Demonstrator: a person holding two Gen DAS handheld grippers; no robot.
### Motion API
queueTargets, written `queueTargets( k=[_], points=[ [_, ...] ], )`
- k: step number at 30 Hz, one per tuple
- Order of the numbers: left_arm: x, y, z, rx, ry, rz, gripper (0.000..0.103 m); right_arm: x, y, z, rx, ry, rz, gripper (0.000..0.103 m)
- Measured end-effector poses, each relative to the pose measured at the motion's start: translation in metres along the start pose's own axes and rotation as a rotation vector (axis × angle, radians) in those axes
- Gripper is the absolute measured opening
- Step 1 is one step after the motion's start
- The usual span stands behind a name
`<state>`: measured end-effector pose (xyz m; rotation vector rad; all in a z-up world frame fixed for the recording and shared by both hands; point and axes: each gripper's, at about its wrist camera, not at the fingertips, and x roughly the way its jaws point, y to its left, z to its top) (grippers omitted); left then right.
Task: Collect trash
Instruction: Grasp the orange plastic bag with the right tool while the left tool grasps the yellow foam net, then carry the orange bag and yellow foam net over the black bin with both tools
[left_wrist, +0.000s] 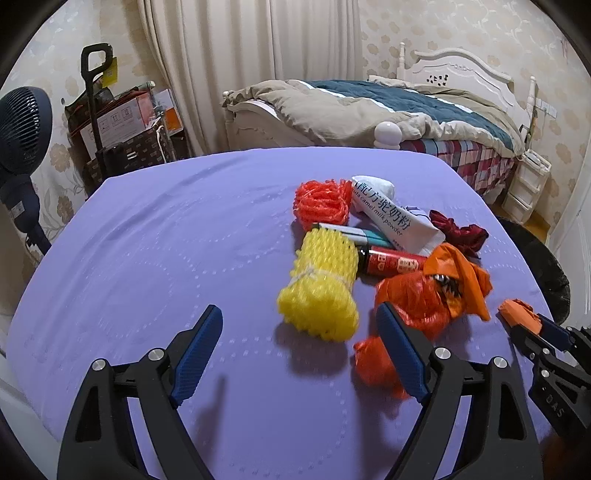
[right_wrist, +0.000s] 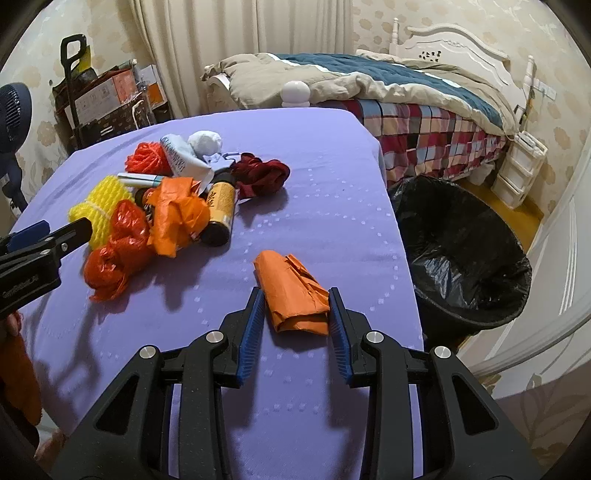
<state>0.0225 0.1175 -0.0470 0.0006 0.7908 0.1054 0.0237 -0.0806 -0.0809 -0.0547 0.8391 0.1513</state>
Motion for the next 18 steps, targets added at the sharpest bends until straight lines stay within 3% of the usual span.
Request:
queueTargets(
  k=[6,11,13,18],
  points=[
    [0.018,0.001,0.007,-0.001,0.035,-0.002,0.081,0.004,-0.004,0.004,0.016,0.007,0.019,0.034],
    [0.024,0.0,0.003,0.031,0.062,-0.022,0.061,0.006,-0.007,0.007,0.027,0.011,0.033,0.034],
    [0.025,0.0,0.002,0.035,0.066,-0.036,0.047,0.006,-0.007,0.007,0.028,0.011,0.035,0.034],
    [0.021,0.001,-0.001,0.04,0.056,-0.043,0.045,0.005,-0.006,0.008,0.03,0.008,0.035,0.034]
  ],
)
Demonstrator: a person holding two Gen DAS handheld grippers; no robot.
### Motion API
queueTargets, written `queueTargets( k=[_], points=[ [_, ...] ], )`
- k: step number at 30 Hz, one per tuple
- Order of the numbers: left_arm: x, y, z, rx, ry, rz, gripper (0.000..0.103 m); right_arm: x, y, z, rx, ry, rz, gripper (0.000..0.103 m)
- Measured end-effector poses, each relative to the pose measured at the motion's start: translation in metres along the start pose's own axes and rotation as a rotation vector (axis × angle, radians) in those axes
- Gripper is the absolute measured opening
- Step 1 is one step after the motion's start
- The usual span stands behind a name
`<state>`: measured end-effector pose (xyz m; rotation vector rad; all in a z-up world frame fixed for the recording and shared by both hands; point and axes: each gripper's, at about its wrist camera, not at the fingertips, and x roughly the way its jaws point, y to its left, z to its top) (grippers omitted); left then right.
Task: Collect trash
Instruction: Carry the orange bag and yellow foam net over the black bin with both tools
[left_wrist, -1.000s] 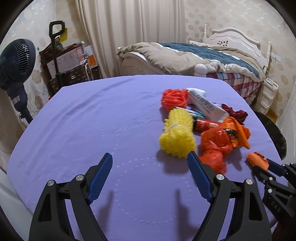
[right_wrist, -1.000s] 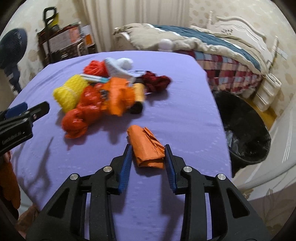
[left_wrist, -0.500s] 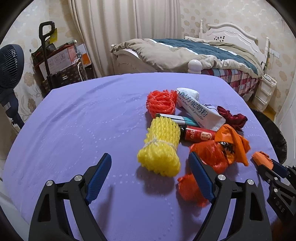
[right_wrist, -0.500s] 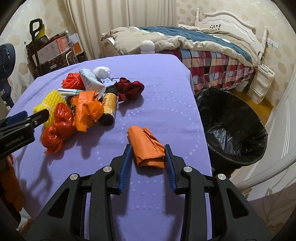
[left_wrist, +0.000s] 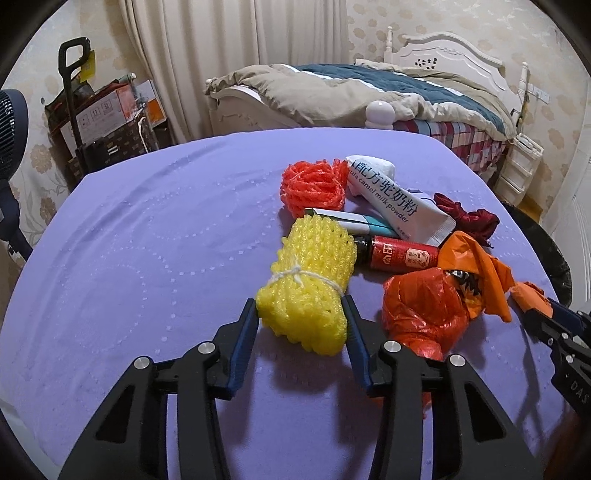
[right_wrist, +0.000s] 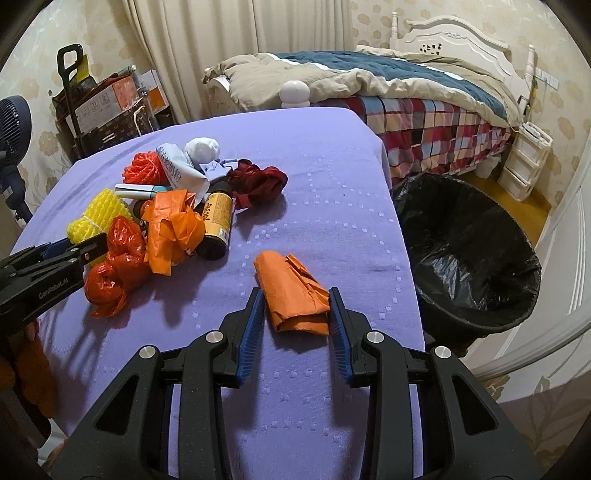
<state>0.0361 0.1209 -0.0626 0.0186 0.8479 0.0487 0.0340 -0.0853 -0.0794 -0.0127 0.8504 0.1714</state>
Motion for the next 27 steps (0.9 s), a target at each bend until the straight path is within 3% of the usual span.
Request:
queueTargets(
  k=[13,27],
  points=[
    [-0.048,0.003,0.002,-0.037,-0.093,-0.03,0.044,-0.02,-0.005,0.004,0.004,-0.061,-0.017,0.033],
    [-0.057,-0.093,0.041,0.075,-0.168,-0.194,0.044,-0.051,-0.071,0.028,0.099,-0.172,-0.151,0.033]
  ],
)
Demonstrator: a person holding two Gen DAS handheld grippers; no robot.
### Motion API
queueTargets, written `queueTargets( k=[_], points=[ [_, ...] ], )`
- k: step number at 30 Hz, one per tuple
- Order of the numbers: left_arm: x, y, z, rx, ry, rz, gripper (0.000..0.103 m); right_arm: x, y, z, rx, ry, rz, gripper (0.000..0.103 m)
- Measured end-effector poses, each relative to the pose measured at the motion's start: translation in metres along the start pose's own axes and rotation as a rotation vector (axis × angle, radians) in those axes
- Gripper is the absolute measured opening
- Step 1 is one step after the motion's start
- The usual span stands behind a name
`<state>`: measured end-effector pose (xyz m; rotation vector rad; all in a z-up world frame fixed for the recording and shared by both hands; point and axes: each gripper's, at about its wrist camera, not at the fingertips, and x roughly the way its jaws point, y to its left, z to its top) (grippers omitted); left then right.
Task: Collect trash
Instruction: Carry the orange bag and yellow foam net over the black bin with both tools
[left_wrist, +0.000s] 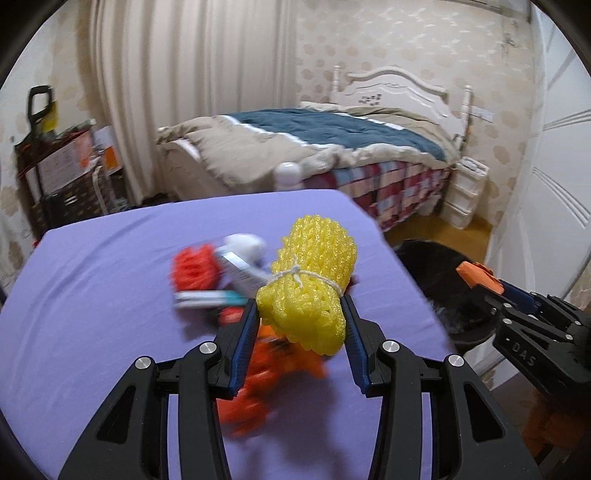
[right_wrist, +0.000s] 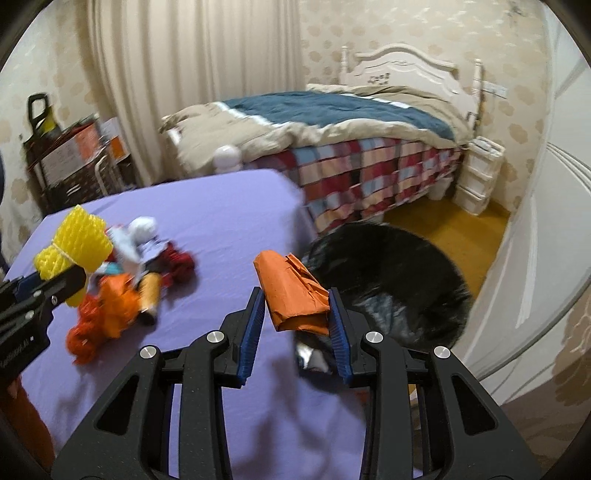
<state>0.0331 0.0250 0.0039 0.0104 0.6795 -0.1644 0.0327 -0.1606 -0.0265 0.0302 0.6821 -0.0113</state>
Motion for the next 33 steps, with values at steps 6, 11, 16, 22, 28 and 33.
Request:
queueTargets(
  k=[6,11,16,22,28,33],
  points=[
    [0.029,-0.045,0.019,0.053,-0.01,-0.041,0.044,0.014,-0.044,0.012,0.058,-0.012,-0.071,0.033],
    [0.058,-0.085,0.031,0.1,-0.003,-0.066,0.044,0.03,-0.071,0.02,0.088,-0.006,-0.105,0.033],
    [0.086,-0.116,0.037,0.135,0.021,-0.077,0.044,0.047,-0.092,0.022,0.107,0.01,-0.124,0.033],
    [0.118,-0.141,0.038,0.166,0.061,-0.076,0.044,0.065,-0.111,0.021,0.133,0.037,-0.128,0.033],
    [0.137,-0.157,0.042,0.183,0.088,-0.063,0.045,0.08,-0.125,0.026,0.149,0.05,-0.125,0.034],
    [0.146,-0.165,0.044,0.198,0.09,-0.039,0.045,0.09,-0.133,0.028,0.156,0.057,-0.128,0.034]
  ],
)
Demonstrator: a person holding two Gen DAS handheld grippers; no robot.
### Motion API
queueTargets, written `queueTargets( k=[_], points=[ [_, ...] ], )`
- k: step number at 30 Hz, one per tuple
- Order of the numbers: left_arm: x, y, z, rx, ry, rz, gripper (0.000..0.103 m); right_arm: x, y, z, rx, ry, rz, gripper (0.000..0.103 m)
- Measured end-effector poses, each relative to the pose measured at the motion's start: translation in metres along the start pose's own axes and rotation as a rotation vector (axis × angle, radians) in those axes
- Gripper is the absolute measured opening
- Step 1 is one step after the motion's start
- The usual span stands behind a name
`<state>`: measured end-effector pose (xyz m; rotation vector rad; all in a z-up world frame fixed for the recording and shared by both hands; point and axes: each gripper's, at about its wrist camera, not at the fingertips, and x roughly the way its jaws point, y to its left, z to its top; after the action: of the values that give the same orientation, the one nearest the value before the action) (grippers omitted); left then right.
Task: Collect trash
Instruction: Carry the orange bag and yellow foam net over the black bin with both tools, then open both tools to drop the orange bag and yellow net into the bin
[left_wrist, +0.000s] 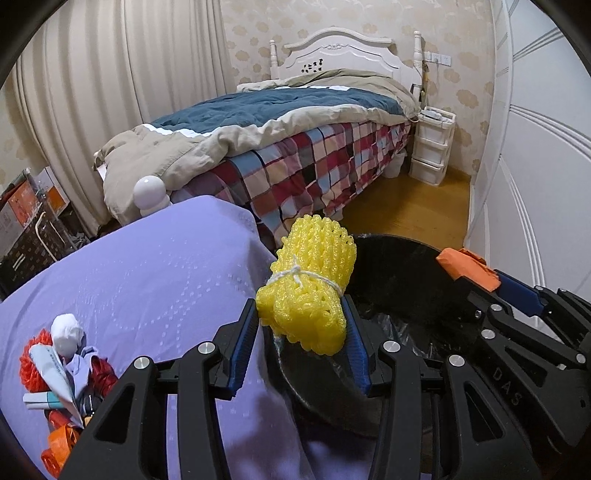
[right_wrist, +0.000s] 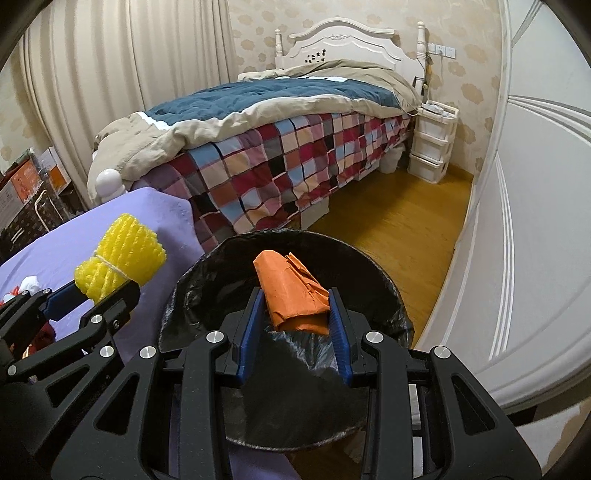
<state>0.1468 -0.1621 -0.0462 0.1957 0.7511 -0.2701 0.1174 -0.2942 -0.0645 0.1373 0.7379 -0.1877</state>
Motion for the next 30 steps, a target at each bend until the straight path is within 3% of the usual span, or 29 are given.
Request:
queueTargets(
  k=[3,7,9,12,23,30],
  points=[
    [0.005,-0.001,0.001,-0.001,0.011,0.006,0.048,0.007,-0.004,0.002,0.003,0.008,0.0,0.035],
    [0.008,-0.003,0.0,0.005,0.012,0.024,0.064,0.013,-0.009,0.001,0.015,0.016,0.0,0.038],
    [0.007,-0.004,0.0,0.009,0.009,0.028,0.065,0.015,-0.011,0.001,0.024,0.017,-0.002,0.047],
    [0.006,-0.004,0.0,0.011,0.001,0.036,0.074,0.015,-0.013,0.001,0.028,0.011,-0.013,0.048],
    [-0.016,0.007,-0.003,0.003,-0.002,0.043,0.076,-0.005,-0.009,-0.001,0.025,-0.008,-0.025,0.056],
    [-0.048,0.026,-0.027,0.0,0.0,0.061,0.076,-0.032,0.006,-0.02,0.026,-0.004,-0.011,0.062]
  ],
)
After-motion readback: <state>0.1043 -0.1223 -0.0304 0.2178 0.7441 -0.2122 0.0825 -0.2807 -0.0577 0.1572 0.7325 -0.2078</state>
